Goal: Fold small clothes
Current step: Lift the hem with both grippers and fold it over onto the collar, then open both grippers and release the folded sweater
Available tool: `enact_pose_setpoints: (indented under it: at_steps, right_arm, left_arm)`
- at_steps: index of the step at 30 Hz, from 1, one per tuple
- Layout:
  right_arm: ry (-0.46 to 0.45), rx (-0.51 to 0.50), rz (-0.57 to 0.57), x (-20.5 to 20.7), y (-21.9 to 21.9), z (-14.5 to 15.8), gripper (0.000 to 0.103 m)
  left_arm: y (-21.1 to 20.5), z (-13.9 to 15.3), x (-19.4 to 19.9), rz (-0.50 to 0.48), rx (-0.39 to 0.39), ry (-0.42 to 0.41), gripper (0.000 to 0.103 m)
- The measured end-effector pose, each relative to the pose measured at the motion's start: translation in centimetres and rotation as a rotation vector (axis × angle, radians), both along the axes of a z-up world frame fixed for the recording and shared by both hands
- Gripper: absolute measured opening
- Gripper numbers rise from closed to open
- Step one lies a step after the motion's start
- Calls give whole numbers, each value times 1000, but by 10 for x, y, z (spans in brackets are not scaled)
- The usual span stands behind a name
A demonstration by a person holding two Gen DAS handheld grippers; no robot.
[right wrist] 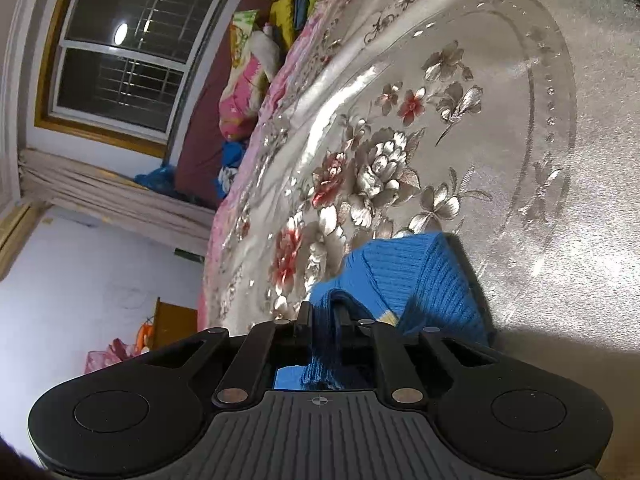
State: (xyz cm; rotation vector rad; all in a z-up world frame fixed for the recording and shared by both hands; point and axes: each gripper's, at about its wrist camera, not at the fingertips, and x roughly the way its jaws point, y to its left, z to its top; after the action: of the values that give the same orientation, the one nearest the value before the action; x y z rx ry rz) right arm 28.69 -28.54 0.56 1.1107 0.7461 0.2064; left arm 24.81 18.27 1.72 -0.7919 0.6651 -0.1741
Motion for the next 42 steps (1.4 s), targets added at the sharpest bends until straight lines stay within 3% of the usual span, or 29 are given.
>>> enact_pose_setpoints:
  at_steps: [17, 24, 28, 37, 40, 42]
  right_arm:
    - [3, 17, -34, 13, -6, 1, 27]
    - [-4, -8, -13, 21, 0, 7, 32]
    - [-14, -33, -12, 24, 0, 15, 32]
    - [-53, -60, -20, 15, -9, 36, 40]
    - [-52, -73, -13, 6, -14, 40, 40]
    - [-50, -82, 3, -3, -14, 43, 40]
  left_arm:
    - [18, 3, 2, 83, -2, -9, 12]
    - [-5, 26, -21, -47, 92, -81, 12]
    - [-29, 38, -32, -138, 215, -129, 12]
    - [-86, 24, -43, -385, 307, -81, 13]
    - [-97, 17, -29, -361, 378, -29, 14]
    - [-92, 13, -16, -278, 425, 20, 14]
